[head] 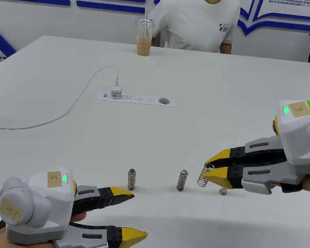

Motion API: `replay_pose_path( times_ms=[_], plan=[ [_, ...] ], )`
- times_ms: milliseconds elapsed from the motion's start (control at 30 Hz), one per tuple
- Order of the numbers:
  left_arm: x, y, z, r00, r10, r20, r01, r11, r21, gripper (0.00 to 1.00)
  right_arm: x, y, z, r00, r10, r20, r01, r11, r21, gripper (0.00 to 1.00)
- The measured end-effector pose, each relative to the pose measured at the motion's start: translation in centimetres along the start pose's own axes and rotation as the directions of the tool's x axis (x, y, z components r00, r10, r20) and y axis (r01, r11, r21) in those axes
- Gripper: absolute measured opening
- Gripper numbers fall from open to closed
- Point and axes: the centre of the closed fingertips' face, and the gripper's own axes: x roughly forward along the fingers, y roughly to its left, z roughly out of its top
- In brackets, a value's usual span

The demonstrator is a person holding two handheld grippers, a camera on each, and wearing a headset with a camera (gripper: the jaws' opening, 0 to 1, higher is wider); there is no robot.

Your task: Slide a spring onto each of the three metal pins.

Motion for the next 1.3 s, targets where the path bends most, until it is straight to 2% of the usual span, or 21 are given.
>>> replay_pose_path(
  times_ms=[233, 733, 1067, 1300],
  plan=[
    [-0.3, 0.2, -0.2, 0.9999, 0.012, 0.001, -0.012, 1.0, -0.011, 0.47, -1.3, -2.1, -0.8, 0.9983, -0.057, -0.007, 0.057, 0.998, 0.023, 0.12],
    [-0.4, 0.3, -0.4, 0.9998, 0.02, -0.001, -0.02, 1.0, -0.015, 0.48, -2.3, -5.1, -3.2, 0.9879, -0.149, -0.044, 0.152, 0.986, 0.075, 0.12],
    [-0.5, 0.3, -0.4, 0.9998, 0.021, -0.004, -0.021, 1.0, -0.015, 0.48, -2.2, -6.3, -5.1, 0.9786, -0.193, -0.072, 0.2, 0.974, 0.108, 0.12],
    [-0.5, 0.3, -0.4, 0.9998, 0.021, -0.004, -0.021, 1.0, -0.015, 0.48, -1.8, -6.7, -6.1, 0.9764, -0.201, -0.079, 0.21, 0.969, 0.13, 0.12]
  ],
)
